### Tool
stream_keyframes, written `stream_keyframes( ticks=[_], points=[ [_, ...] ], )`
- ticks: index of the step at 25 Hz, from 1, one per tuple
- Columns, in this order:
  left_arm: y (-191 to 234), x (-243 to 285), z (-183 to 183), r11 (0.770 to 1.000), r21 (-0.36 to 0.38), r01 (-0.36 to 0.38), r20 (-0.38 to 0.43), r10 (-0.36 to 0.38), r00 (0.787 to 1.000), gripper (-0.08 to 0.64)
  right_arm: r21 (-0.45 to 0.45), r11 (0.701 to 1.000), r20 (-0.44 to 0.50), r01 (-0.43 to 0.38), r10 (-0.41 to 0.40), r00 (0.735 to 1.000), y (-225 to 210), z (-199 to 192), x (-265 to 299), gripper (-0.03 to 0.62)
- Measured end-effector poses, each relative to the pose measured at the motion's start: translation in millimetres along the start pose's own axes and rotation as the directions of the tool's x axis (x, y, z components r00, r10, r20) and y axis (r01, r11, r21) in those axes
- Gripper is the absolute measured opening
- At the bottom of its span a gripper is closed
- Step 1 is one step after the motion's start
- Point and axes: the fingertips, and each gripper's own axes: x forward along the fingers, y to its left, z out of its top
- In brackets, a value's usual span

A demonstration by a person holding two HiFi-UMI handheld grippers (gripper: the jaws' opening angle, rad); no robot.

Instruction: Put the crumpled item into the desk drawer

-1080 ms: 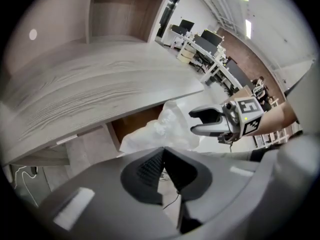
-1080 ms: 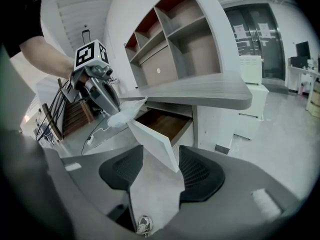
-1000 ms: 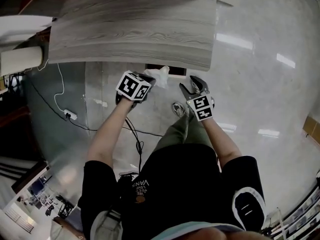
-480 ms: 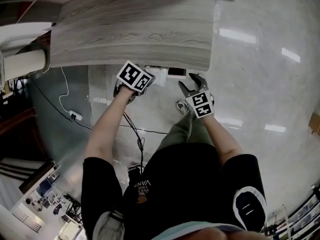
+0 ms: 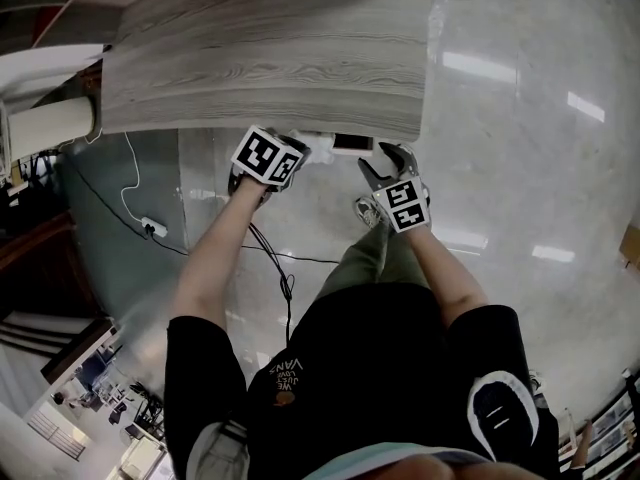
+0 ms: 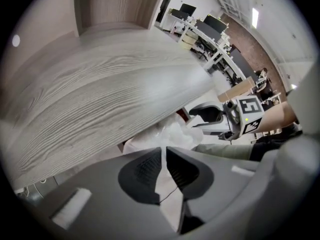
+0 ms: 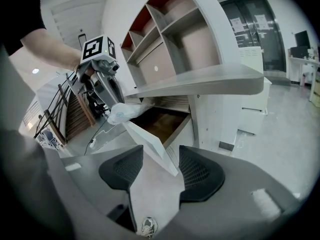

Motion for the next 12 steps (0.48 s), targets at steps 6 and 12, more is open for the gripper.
stream_keyframes(
  ticks=[6,12],
  points=[
    [4.3,-3.2,8.3,0.999,0.010,-0.043,0.054,0.043,0.998,0.081,-0.002,1.000,-0.008,-0.011,0.011,1.000,1.1,-0.7,5.4,0.199],
    [1.7,-4.5,18.4,0.998,0.035,-0.058,0.110,0.054,0.992,0.081,0.004,1.000,-0.011,-0.013,0.013,1.000,3.0,0.0,8.6,0.199]
  ],
)
